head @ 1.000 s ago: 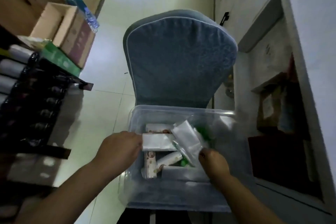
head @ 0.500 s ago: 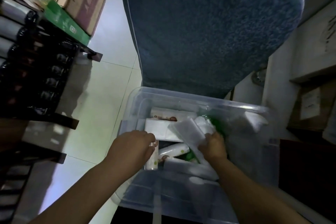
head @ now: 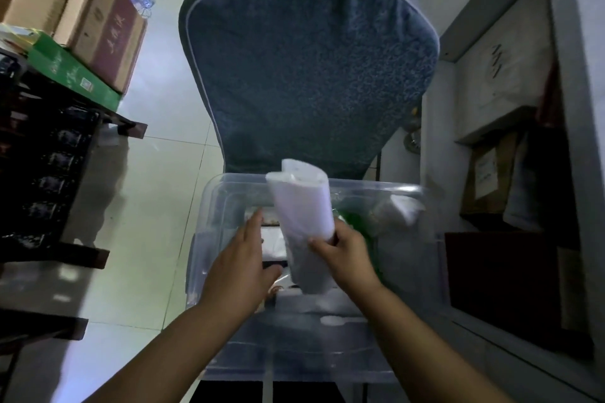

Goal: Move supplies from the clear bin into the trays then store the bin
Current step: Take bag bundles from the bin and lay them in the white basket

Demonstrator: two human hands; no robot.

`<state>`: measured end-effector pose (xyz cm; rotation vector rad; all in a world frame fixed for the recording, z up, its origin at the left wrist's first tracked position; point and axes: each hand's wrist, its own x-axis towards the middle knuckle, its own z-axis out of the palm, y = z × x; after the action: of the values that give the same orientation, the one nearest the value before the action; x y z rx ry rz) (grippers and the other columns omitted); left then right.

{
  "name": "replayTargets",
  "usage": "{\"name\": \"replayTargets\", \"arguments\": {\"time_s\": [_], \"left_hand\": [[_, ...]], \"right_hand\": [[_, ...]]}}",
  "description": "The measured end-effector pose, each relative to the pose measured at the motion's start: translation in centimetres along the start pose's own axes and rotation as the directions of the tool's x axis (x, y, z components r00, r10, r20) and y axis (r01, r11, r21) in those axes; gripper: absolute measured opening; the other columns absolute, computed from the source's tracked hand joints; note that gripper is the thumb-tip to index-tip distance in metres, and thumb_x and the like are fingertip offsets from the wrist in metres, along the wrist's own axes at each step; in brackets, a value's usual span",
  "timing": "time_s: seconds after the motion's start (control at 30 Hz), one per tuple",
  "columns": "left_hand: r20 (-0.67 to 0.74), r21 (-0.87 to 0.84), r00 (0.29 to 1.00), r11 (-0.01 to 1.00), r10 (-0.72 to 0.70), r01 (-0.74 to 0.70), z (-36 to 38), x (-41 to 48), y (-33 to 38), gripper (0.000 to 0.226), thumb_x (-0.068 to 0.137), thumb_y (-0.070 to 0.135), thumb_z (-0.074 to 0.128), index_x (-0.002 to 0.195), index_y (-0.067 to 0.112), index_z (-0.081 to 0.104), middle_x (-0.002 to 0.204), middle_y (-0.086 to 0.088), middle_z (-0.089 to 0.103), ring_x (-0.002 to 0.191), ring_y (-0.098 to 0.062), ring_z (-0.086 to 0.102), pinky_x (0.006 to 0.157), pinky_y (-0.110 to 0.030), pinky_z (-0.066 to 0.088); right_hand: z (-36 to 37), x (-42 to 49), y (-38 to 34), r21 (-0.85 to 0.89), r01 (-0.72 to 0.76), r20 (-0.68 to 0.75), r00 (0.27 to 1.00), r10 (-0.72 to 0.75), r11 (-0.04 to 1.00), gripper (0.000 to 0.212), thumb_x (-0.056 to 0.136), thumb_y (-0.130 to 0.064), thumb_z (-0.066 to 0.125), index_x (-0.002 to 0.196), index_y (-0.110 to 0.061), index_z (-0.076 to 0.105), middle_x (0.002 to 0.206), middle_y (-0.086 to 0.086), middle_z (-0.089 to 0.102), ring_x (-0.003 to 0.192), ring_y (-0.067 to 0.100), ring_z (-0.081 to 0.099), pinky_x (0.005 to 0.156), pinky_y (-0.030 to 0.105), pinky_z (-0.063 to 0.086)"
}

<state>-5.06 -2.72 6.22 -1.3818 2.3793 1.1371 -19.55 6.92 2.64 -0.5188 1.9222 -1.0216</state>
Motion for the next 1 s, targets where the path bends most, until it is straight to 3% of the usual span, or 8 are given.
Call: {"name": "replayTargets", "arguments": {"time_s": [0.07,0.17,0.33,0.43,0.5,0.7,0.87,1.0], "left_hand": [[-0.007,-0.115,1.000,0.993,-0.008,0.007,-0.7,0.4,0.8,0.090,0.072,0.033,0.077,0.140,0.030,0.018,0.140,0.002,0.045,0.120,-0.021,0.051,0.091,-0.038,0.051],[-0.006,-0.311,0.999,0.950,-0.037,0.033,-1.8,0.9,1.9,0.068,0.073,0.028,0.074,0.131,0.026,0.038,0.111,0.002,0.058,0.096,-0.015,0.059,0.076,-0.025,0.046],[-0.086,-0.396,0.995,0.918,-0.051,0.013,-5.4,0.8,0.5,0.015,0.073,0.033,0.071,0.083,0.031,0.061,0.081,0.011,0.068,0.076,-0.014,0.064,0.060,-0.030,0.050],[-0.192,-0.374,0.978,0.928,-0.083,0.006,-7.6,0.9,-2.0,0.019,0.070,0.037,0.061,0.081,0.021,0.061,0.077,0.000,0.067,0.072,-0.022,0.060,0.066,-0.036,0.047],[-0.254,-0.331,0.961,0.944,-0.111,0.022,-8.7,1.1,-4.1,0.016,0.076,0.036,0.060,0.076,0.021,0.056,0.070,0.001,0.062,0.066,-0.021,0.055,0.058,-0.032,0.041],[-0.365,-0.320,0.901,0.940,-0.235,0.116,-10.7,0.8,-9.5,0.032,0.077,0.046,0.055,0.080,0.015,0.054,0.074,-0.014,0.060,0.070,-0.030,0.057,0.063,-0.045,0.046],[-0.376,-0.391,0.873,0.907,-0.311,0.155,-10.9,-0.2,-12.0,0.046,0.076,0.050,0.054,0.091,0.006,0.056,0.092,-0.026,0.063,0.072,-0.023,0.056,0.076,-0.053,0.050],[-0.411,-0.340,0.861,0.926,-0.301,0.161,-10.7,-1.0,-13.5,0.029,0.083,0.039,0.060,0.086,0.011,0.056,0.082,-0.021,0.064,0.076,-0.031,0.060,0.067,-0.044,0.049]], "right_hand": [[0.1,-0.6,-3.3,0.149,0.027,0.012,1.000,-0.029,0.988,0.025,0.080,-0.019,0.069,0.105,-0.018,0.063,0.099,0.000,0.069,0.091,0.015,0.067,0.076,0.033,0.059],[0.2,-1.1,-7.2,0.299,0.059,-0.011,0.998,-0.059,0.952,0.023,0.079,-0.015,0.070,0.102,-0.018,0.065,0.099,0.005,0.072,0.091,0.019,0.069,0.077,0.034,0.059],[1.3,-0.1,-9.4,0.320,0.081,0.042,0.994,-0.099,0.944,0.020,0.084,-0.012,0.065,0.103,-0.015,0.060,0.098,0.002,0.070,0.089,0.010,0.067,0.075,0.023,0.056],[2.1,1.1,-7.2,0.157,0.086,-0.004,0.996,-0.087,0.984,0.013,0.086,-0.010,0.062,0.095,-0.019,0.058,0.083,-0.006,0.063,0.077,0.002,0.062,0.066,0.014,0.050],[2.6,2.2,-4.4,-0.024,0.016,-0.011,1.000,-0.016,1.000,0.012,0.087,-0.013,0.061,0.097,-0.019,0.059,0.084,-0.009,0.061,0.082,0.010,0.061,0.071,0.021,0.050],[6.3,6.1,3.2,-0.443,-0.060,0.151,0.978,0.141,0.894,0.033,0.087,-0.017,0.058,0.120,-0.018,0.053,0.110,0.004,0.064,0.099,0.022,0.060,0.078,0.027,0.043],[9.8,9.8,6.1,-0.723,0.196,0.358,0.926,0.117,0.662,0.051,0.090,-0.010,0.050,0.139,-0.011,0.036,0.143,0.010,0.042,0.128,0.025,0.041,0.105,0.028,0.031],[10.8,10.9,7.3,-0.861,0.338,0.419,0.895,0.152,0.381,0.060,0.084,-0.018,0.059,0.138,-0.013,0.032,0.143,0.011,0.038,0.128,0.028,0.037,0.103,0.039,0.036]]}}
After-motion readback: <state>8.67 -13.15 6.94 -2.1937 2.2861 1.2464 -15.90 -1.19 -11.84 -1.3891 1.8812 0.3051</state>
